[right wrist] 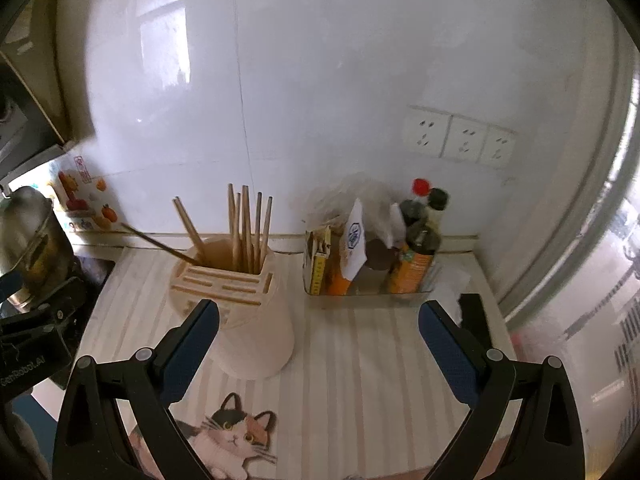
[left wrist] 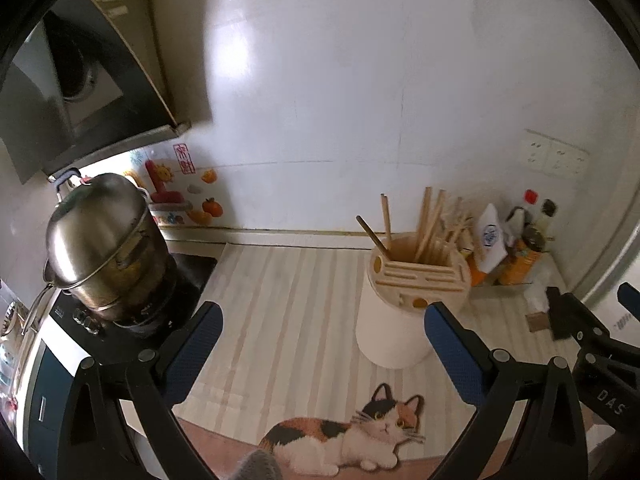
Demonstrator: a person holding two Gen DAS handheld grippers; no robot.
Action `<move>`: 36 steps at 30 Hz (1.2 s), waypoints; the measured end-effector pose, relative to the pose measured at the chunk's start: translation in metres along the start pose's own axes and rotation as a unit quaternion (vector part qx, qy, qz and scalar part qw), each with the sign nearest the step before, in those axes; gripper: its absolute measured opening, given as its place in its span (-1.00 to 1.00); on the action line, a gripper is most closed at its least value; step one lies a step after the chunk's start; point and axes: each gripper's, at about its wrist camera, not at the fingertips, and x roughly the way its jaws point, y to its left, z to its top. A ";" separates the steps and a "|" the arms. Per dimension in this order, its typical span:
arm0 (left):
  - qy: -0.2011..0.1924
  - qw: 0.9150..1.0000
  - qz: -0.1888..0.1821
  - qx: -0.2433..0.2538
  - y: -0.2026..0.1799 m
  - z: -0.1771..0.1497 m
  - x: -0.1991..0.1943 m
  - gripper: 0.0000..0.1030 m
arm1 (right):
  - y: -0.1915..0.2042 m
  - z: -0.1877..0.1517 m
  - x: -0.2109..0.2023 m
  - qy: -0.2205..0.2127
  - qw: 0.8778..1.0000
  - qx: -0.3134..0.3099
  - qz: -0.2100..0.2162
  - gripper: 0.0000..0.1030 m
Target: Organize utensils
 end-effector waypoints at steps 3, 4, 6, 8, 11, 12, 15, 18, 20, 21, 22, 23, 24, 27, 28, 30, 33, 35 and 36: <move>-0.014 1.000 -0.011 0.000 0.007 -0.011 -0.029 1.00 | 0.002 -0.012 -0.032 -0.013 1.000 0.008 -0.005 0.97; -0.019 1.000 -0.015 0.001 0.010 -0.015 -0.039 1.00 | 0.003 -0.017 -0.044 -0.020 1.000 0.009 -0.009 0.97; -0.031 0.999 -0.022 0.006 0.015 -0.023 -0.060 1.00 | 0.004 -0.027 -0.070 -0.034 0.999 0.015 -0.017 1.00; -0.037 0.999 -0.027 0.012 0.019 -0.029 -0.075 1.00 | 0.004 -0.035 -0.092 -0.045 0.998 0.022 -0.024 1.00; -0.043 0.998 -0.037 0.017 0.023 -0.037 -0.093 1.00 | 0.004 -0.047 -0.121 -0.058 0.997 0.028 -0.034 1.00; -0.046 0.998 -0.038 0.019 0.024 -0.040 -0.100 1.00 | 0.005 -0.052 -0.131 -0.062 0.997 0.031 -0.035 1.00; -0.054 0.998 -0.038 0.022 0.025 -0.047 -0.114 1.00 | 0.006 -0.062 -0.154 -0.071 0.996 0.035 -0.038 1.00; -0.062 0.997 -0.034 0.019 0.028 -0.051 -0.124 1.00 | 0.007 -0.069 -0.174 -0.084 0.995 0.034 -0.044 1.00; -0.067 0.997 -0.031 0.014 0.029 -0.055 -0.127 1.00 | 0.006 -0.073 -0.183 -0.092 0.994 0.034 -0.043 1.00; -0.067 0.997 -0.030 0.013 0.029 -0.056 -0.128 1.00 | 0.007 -0.075 -0.187 -0.093 0.994 0.034 -0.042 1.00; -0.067 0.997 -0.029 0.010 0.029 -0.057 -0.129 1.00 | 0.007 -0.077 -0.190 -0.094 0.994 0.033 -0.042 1.00; -0.068 0.997 -0.027 0.008 0.029 -0.059 -0.130 1.00 | 0.006 -0.078 -0.192 -0.095 0.994 0.031 -0.041 1.00; -0.068 0.997 -0.025 0.006 0.029 -0.060 -0.131 1.00 | 0.006 -0.078 -0.192 -0.096 0.994 0.031 -0.041 1.00; -0.064 0.998 -0.019 -0.002 0.029 -0.061 -0.132 1.00 | 0.005 -0.080 -0.195 -0.098 0.994 0.029 -0.036 1.00; -0.065 0.998 -0.018 -0.004 0.029 -0.062 -0.132 1.00 | 0.004 -0.080 -0.195 -0.097 0.994 0.030 -0.034 1.00; -0.068 0.998 -0.015 -0.007 0.028 -0.063 -0.134 1.00 | 0.001 -0.080 -0.196 -0.097 0.994 0.030 -0.033 1.00; -0.069 0.998 -0.010 -0.009 0.027 -0.064 -0.135 1.00 | 0.001 -0.081 -0.196 -0.098 0.994 0.030 -0.033 1.00; -0.068 0.998 -0.006 -0.005 0.025 -0.064 -0.135 1.00 | 0.001 -0.081 -0.196 -0.097 0.994 0.029 -0.031 1.00; -0.067 0.998 -0.003 -0.003 0.024 -0.064 -0.134 1.00 | -0.001 -0.081 -0.195 -0.096 0.995 0.027 -0.029 1.00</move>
